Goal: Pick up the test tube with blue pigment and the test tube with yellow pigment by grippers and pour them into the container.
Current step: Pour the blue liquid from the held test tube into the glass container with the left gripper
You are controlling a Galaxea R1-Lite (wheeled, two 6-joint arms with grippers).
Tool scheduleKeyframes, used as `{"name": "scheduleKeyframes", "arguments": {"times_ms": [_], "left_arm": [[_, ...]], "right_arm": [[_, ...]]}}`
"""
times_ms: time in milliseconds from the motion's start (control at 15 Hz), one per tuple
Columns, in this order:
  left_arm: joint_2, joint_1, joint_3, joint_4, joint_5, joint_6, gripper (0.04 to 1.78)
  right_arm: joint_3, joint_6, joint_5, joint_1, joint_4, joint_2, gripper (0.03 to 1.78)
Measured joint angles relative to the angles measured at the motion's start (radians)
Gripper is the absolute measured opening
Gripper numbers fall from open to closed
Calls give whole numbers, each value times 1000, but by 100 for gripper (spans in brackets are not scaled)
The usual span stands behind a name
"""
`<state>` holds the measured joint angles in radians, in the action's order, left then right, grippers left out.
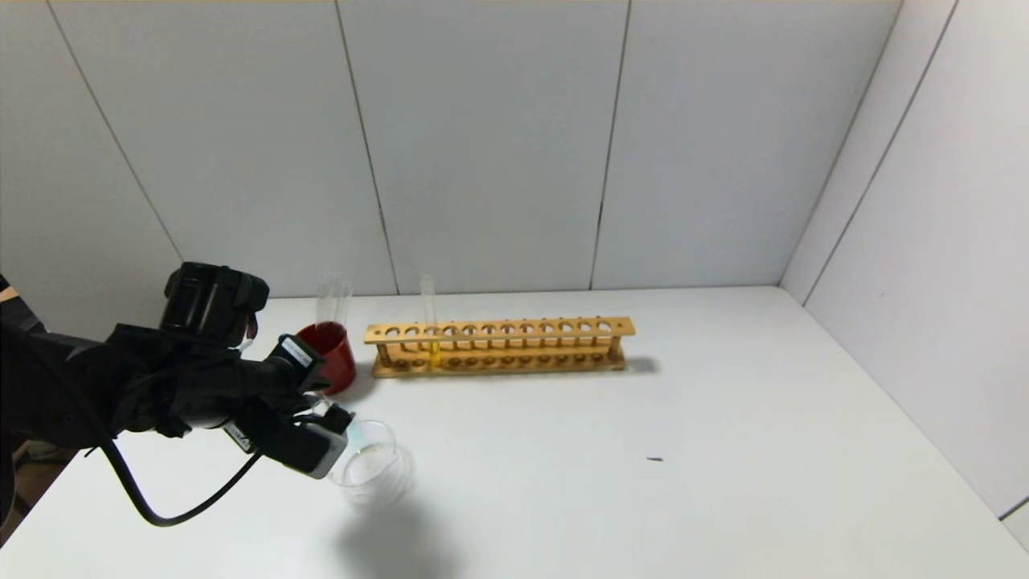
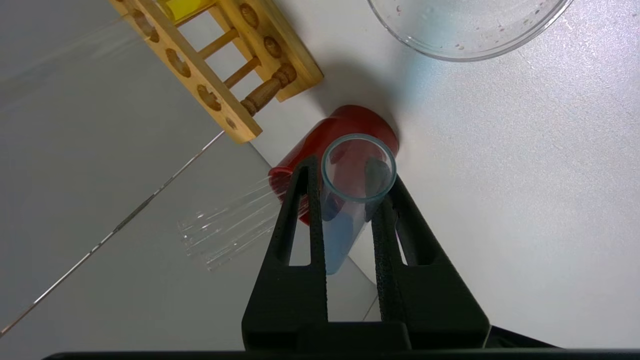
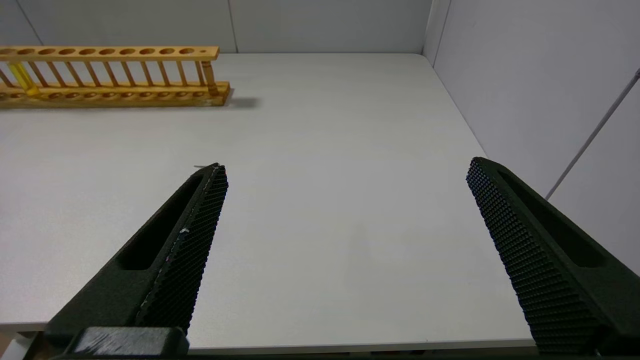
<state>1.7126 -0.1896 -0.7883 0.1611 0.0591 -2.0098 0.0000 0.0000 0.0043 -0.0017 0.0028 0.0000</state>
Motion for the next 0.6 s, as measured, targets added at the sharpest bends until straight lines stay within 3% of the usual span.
{"name": "scheduleKeyframes", "arguments": {"times_ms": [600], "left_arm": [[26, -45, -13, 0, -75, -54, 32]], "right_arm": [[0, 0, 0, 0, 0, 0, 175]]}}
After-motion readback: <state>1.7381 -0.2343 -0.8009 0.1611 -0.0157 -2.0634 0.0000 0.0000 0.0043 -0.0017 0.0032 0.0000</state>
